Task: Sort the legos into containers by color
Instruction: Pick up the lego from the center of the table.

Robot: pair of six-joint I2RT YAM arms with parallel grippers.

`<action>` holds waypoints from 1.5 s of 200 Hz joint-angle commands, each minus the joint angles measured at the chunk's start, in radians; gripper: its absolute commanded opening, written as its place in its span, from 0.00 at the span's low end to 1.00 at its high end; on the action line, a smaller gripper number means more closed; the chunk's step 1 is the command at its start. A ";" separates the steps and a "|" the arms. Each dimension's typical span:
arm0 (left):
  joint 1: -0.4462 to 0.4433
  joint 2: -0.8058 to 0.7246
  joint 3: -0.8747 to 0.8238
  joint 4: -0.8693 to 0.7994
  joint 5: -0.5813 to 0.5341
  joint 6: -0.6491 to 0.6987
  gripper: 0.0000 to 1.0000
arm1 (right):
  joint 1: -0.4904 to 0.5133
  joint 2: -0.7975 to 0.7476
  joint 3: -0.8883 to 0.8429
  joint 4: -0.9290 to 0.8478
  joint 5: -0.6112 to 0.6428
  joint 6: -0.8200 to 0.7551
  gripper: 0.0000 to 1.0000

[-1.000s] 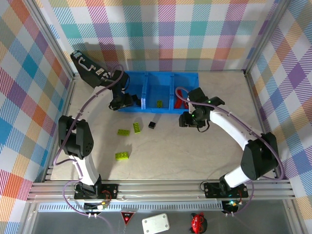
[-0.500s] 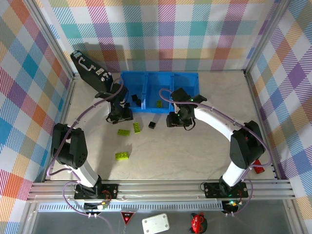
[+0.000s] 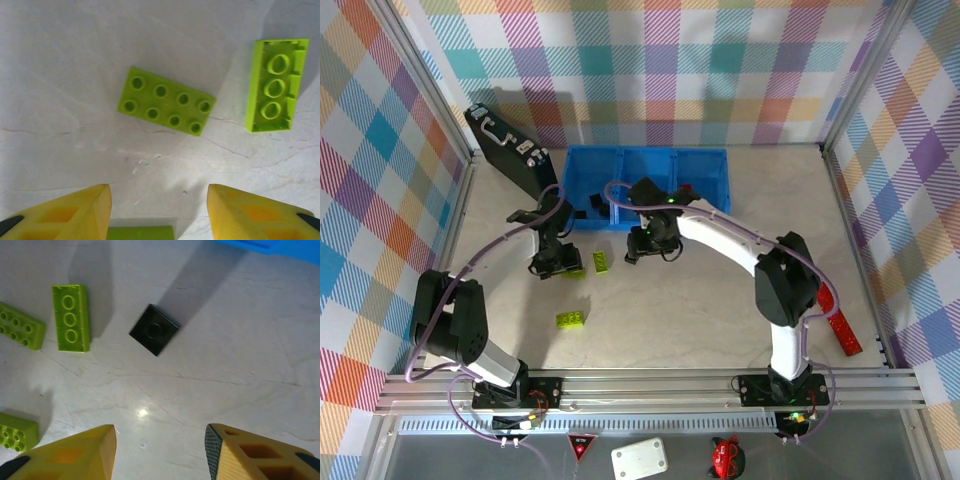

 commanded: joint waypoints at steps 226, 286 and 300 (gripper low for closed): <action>0.413 -0.116 -0.043 0.017 0.146 0.150 0.54 | 0.221 0.470 0.446 0.018 0.279 0.162 0.49; 0.416 -0.117 -0.044 0.018 0.146 0.148 0.53 | 0.222 0.497 0.449 0.018 0.282 0.159 0.48; 0.416 -0.117 -0.044 0.018 0.147 0.148 0.54 | 0.221 0.500 0.448 0.018 0.280 0.158 0.46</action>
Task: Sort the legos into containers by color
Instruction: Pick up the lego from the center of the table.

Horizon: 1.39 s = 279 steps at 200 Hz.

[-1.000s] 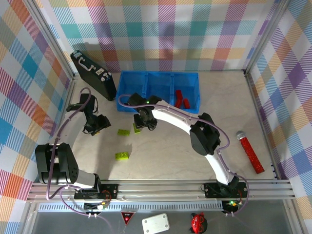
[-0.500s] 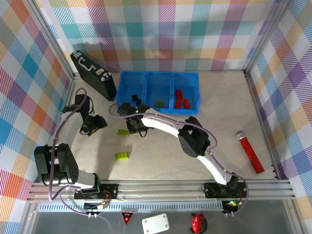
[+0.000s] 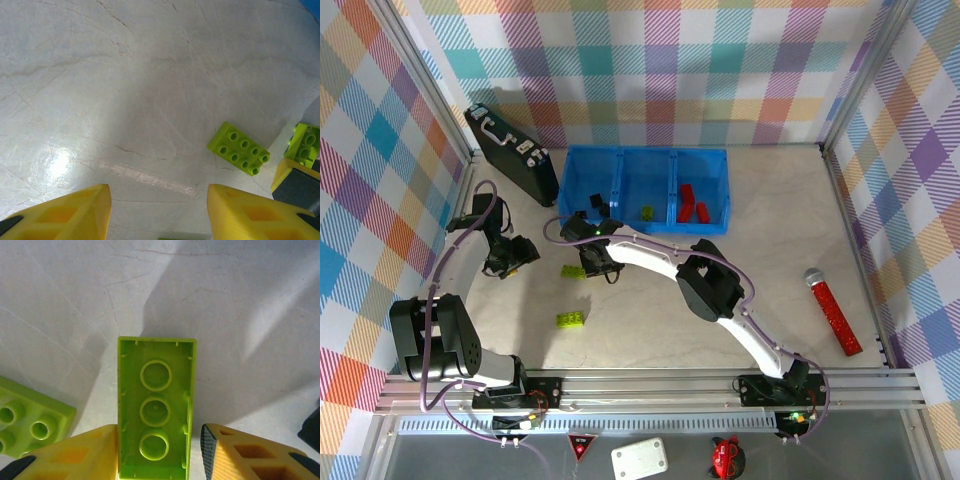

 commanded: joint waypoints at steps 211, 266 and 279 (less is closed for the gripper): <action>0.023 -0.006 -0.005 0.011 0.021 0.014 0.54 | -0.013 -0.156 0.057 -0.055 0.070 -0.041 0.35; 0.024 -0.005 -0.004 0.013 0.022 0.015 0.54 | -0.081 -0.216 0.043 -0.065 0.090 -0.062 0.35; 0.024 -0.005 -0.004 0.013 0.023 0.014 0.54 | -0.104 -0.224 0.032 -0.059 0.091 -0.067 0.35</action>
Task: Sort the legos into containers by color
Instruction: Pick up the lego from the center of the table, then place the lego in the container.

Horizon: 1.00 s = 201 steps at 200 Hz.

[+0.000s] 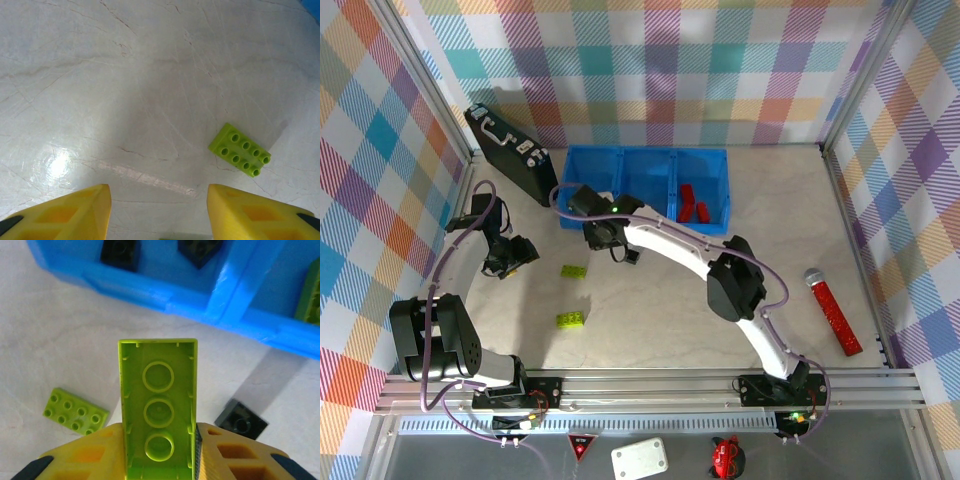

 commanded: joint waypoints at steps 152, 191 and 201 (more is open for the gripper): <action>0.018 0.001 -0.005 0.011 0.019 0.013 0.53 | -0.317 0.080 0.029 -0.003 -0.012 -0.059 0.34; 0.018 -0.003 -0.005 0.011 0.018 0.013 0.54 | -0.348 0.072 -0.005 -0.019 0.015 -0.061 0.34; 0.018 -0.003 -0.004 0.011 0.019 0.014 0.54 | -0.358 0.063 -0.025 -0.018 0.020 -0.059 0.34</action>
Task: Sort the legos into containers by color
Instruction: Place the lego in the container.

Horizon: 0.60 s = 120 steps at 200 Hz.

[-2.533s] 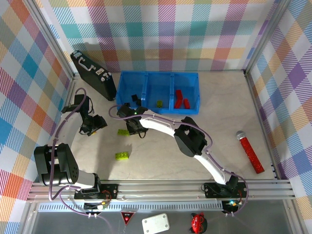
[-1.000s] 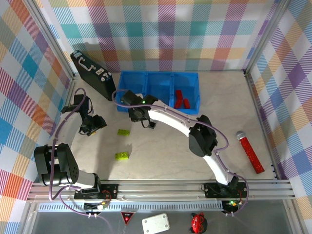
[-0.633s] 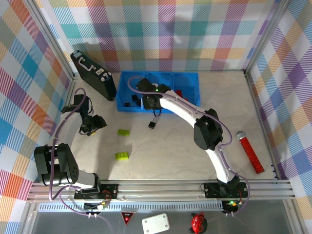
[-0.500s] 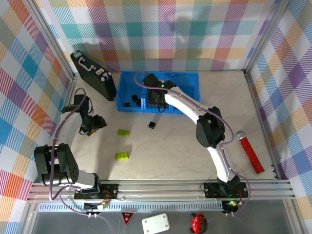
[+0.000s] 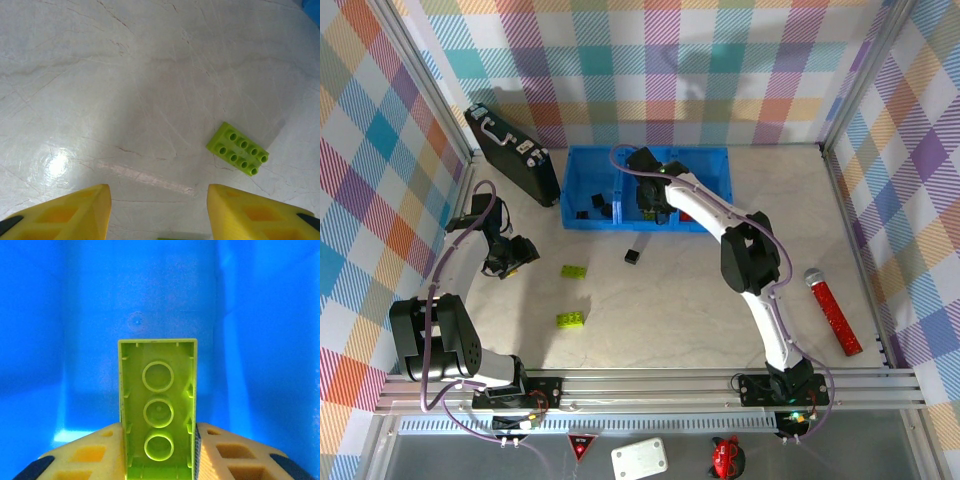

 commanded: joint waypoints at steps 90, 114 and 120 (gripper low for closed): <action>0.018 0.000 -0.005 0.011 0.007 0.013 0.53 | -0.077 -0.033 -0.101 -0.055 0.085 -0.066 0.41; 0.018 0.002 -0.005 0.011 0.007 0.013 0.54 | -0.077 -0.034 -0.096 -0.060 0.094 -0.070 0.45; 0.018 0.001 -0.005 0.011 0.007 0.014 0.54 | -0.077 -0.036 -0.094 -0.061 0.097 -0.071 0.46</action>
